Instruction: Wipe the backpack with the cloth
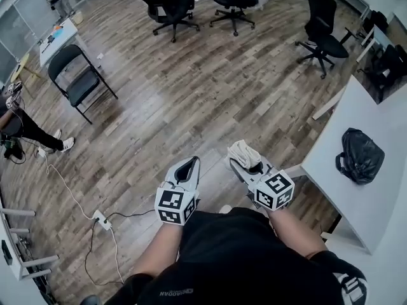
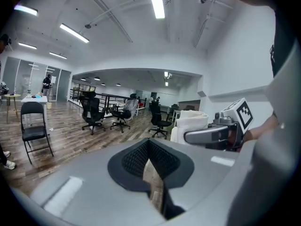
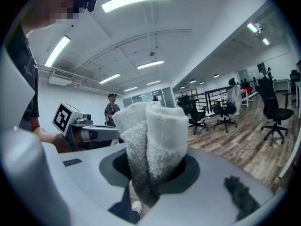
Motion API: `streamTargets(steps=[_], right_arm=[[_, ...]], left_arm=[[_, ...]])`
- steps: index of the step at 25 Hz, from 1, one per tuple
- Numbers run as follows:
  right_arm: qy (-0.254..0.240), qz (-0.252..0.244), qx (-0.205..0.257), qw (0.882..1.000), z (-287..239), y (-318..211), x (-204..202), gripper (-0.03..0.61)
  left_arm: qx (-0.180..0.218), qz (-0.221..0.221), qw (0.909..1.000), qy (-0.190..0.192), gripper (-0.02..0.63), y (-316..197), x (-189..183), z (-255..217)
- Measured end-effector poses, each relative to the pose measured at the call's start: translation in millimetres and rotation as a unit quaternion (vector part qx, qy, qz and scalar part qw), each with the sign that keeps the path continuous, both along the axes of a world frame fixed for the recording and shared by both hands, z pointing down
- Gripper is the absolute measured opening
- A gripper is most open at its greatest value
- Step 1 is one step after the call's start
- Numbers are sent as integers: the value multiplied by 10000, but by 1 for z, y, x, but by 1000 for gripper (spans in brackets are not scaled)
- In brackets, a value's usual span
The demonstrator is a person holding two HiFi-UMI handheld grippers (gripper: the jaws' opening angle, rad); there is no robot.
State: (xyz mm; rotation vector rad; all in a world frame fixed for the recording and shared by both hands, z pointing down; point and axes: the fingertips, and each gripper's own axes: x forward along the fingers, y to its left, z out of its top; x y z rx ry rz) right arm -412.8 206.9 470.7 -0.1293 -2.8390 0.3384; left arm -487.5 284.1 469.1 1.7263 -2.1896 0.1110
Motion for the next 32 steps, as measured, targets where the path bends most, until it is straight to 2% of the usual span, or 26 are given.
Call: streamTargets(steps=[8,20,25,32], right_arm=[[34,849,-30,9964,-10,-39,68,109],[-71,1987,43,9800,-20,-87,149,109],[-134,2527,35,9674,-21,-103,187,109],[-74,3262,62,9453,-26,-105,224,109]], left_arm=[[-30,828,9966,34,6,-51,58,-12],[-53,1822,9832,-82,6,-108,118,-20],[-123,2418,9702,-115,6,-130,157,-17],[-161,3340,9424,-117,6,-158,195,-20]])
